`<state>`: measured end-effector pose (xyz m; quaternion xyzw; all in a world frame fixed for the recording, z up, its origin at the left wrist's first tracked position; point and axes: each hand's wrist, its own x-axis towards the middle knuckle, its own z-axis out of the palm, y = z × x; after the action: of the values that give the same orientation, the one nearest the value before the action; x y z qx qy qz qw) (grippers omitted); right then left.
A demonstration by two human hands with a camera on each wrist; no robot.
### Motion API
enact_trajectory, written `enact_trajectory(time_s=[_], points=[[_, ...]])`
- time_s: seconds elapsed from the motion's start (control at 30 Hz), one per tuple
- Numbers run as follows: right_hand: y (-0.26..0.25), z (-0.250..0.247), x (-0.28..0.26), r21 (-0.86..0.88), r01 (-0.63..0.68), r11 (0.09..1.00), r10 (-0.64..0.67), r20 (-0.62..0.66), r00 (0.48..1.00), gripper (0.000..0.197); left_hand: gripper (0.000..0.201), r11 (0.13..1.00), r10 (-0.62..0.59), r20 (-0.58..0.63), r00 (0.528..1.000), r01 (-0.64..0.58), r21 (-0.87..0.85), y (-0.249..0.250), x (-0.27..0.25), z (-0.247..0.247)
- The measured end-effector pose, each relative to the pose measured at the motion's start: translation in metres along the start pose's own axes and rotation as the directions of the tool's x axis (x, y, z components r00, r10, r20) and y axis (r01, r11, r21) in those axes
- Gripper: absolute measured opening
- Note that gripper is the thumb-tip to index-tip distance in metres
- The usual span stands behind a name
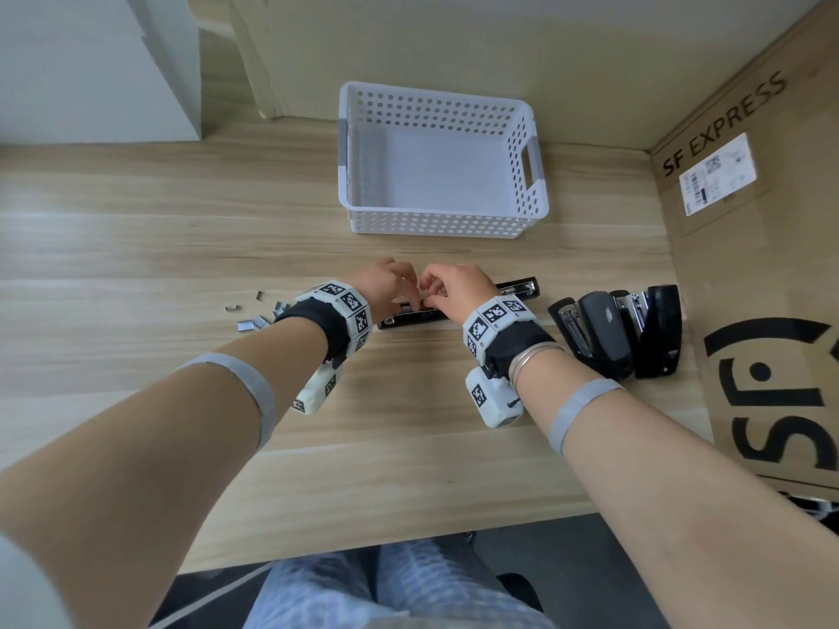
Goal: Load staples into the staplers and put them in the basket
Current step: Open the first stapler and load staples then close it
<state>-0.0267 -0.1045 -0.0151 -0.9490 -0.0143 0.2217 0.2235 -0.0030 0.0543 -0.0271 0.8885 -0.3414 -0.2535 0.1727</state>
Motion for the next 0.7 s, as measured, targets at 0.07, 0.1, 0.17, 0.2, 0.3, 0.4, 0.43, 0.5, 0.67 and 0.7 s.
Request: enact_trajectory(time_s=[0.07,0.1,0.17,0.2,0.3,0.4,0.43,0.5,0.67,0.7], points=[[0.0,-0.001,0.0,-0.004,0.004,1.0,-0.004,0.003,1.0,0.016,0.025,1.0,-0.009,-0.014,1.0,0.009,-0.025,0.001,0.001,0.0],[0.0,-0.002,0.0,-0.002,0.004,1.0,-0.004,0.002,1.0,0.016,0.024,0.999,-0.019,-0.034,0.999,0.018,-0.052,0.001,0.001,-0.001],[-0.001,-0.003,0.0,0.006,0.008,1.0,-0.008,0.003,1.0,0.016,0.022,0.991,-0.06,-0.074,0.995,0.051,-0.121,0.001,0.0,-0.004],[-0.002,-0.003,0.0,0.011,0.013,1.0,-0.013,0.005,1.0,0.016,0.022,0.985,-0.084,-0.091,0.992,0.069,-0.155,0.0,0.0,-0.005],[-0.004,-0.004,-0.001,0.044,0.021,0.999,-0.022,0.015,1.0,0.019,0.02,0.965,-0.135,-0.148,0.98,0.096,-0.244,-0.001,-0.002,-0.006],[-0.009,-0.005,0.0,0.074,0.005,0.997,-0.007,0.026,1.0,0.024,0.021,0.937,-0.175,-0.197,0.965,0.102,-0.334,-0.001,-0.004,-0.005],[-0.01,-0.004,0.0,0.078,0.001,0.997,-0.003,0.028,1.0,0.025,0.021,0.93,-0.184,-0.204,0.962,0.103,-0.353,-0.001,-0.004,-0.005],[-0.013,-0.003,0.001,0.094,-0.006,0.996,0.003,0.034,0.999,0.024,0.02,0.929,-0.184,-0.214,0.959,0.098,-0.358,0.0,-0.005,-0.005],[-0.014,-0.003,-0.002,0.124,0.019,0.992,-0.026,0.055,0.998,0.024,0.02,0.932,-0.204,-0.187,0.961,0.132,-0.337,0.0,-0.005,-0.006],[-0.013,-0.004,-0.003,0.126,0.025,0.992,-0.031,0.048,0.998,0.023,0.021,0.933,-0.208,-0.18,0.961,0.14,-0.332,0.0,-0.004,-0.005]])
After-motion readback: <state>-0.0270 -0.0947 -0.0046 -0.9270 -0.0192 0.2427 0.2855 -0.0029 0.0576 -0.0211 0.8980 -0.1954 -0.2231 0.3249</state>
